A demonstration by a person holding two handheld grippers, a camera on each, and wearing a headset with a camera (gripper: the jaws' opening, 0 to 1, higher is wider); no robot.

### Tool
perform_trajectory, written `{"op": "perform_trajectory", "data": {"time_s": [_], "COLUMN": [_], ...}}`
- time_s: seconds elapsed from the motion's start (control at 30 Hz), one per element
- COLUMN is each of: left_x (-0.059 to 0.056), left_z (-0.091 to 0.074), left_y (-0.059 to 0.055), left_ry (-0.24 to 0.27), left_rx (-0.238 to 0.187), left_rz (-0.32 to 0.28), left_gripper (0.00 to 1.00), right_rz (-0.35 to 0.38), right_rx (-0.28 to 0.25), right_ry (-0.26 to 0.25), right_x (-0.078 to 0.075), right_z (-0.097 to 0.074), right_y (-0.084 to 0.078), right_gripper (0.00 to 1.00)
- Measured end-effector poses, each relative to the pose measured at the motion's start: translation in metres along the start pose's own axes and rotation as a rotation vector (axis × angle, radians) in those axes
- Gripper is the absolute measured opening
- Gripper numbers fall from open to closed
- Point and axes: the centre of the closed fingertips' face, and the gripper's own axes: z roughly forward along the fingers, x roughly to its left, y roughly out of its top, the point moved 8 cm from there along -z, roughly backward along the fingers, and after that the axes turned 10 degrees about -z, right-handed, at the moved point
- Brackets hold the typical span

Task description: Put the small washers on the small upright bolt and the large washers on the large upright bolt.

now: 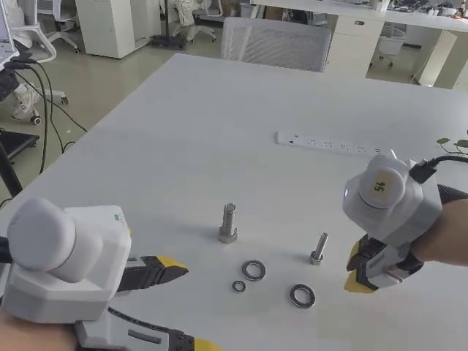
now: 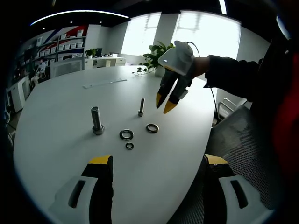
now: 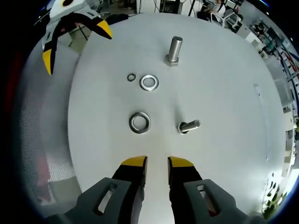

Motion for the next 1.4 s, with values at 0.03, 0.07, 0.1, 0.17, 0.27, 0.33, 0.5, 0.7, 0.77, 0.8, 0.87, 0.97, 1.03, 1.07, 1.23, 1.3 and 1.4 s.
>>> {"op": "perform_trajectory", "data": {"time_s": [0.03,0.07,0.1,0.17,0.27,0.33,0.5,0.7,0.77,0.8,0.87,0.97,1.03,1.07,1.23,1.3,1.4], "left_x": [0.0,0.0,0.0,-0.001,-0.001,-0.001,-0.002,-0.002,-0.003,-0.003,-0.003,-0.004,-0.005,-0.005,-0.005,-0.005,-0.004], "left_z": [0.0,-0.001,-0.001,-0.001,-0.002,-0.002,-0.002,-0.004,-0.004,-0.004,-0.005,-0.006,-0.007,-0.007,-0.008,-0.009,-0.01], "left_y": [0.0,0.0,0.0,0.0,0.001,0.002,0.002,0.003,0.003,0.003,0.003,0.002,0.002,0.002,0.002,0.001,0.001], "left_ry": [0.0,-0.001,-0.001,-0.001,-0.003,-0.003,-0.004,0.001,0.001,0.002,0.004,0.006,0.008,0.008,0.013,0.015,0.017], "left_rx": [0.0,0.0,-0.001,-0.002,-0.004,-0.007,-0.009,-0.016,-0.019,-0.019,-0.02,-0.021,-0.021,-0.021,-0.024,-0.026,-0.028], "left_rz": [0.001,0.003,0.004,0.006,0.009,0.011,0.015,0.018,0.018,0.019,0.02,0.02,0.021,0.021,0.019,0.019,0.017], "left_gripper": [0.78,0.78,0.78,0.78,0.78,0.78,0.78,0.78,0.78,0.78,0.78,0.78,0.78,0.78,0.78,0.78,0.78], "right_rz": [0.0,0.0,0.001,0.0,-0.002,-0.006,-0.032,-0.072,-0.086,-0.098,-0.117,-0.137,-0.155,-0.164,-0.194,-0.208,-0.221], "right_rx": [-0.002,-0.005,-0.006,-0.007,-0.01,-0.011,-0.016,-0.027,-0.03,-0.031,-0.037,-0.048,-0.053,-0.058,-0.072,-0.075,-0.086], "right_ry": [0.0,0.002,0.004,0.006,0.013,0.018,0.027,0.032,0.035,0.038,0.04,0.042,0.045,0.046,0.053,0.052,0.058], "right_x": [0.002,0.005,0.006,0.011,0.018,0.023,0.031,0.035,0.036,0.037,0.038,0.037,0.037,0.038,0.036,0.035,0.032], "right_z": [0.0,0.0,0.0,0.001,0.001,0.002,0.001,0.001,0.002,0.003,0.003,0.004,0.005,0.005,0.009,0.01,0.013], "right_y": [0.001,0.001,0.001,0.002,0.003,0.005,0.014,0.031,0.036,0.041,0.049,0.061,0.069,0.073,0.092,0.098,0.109], "right_gripper": [0.19,0.19,0.19,0.19,0.19,0.19,0.19,0.2,0.2,0.2,0.2,0.2,0.2,0.2,0.2,0.2,0.19]}}
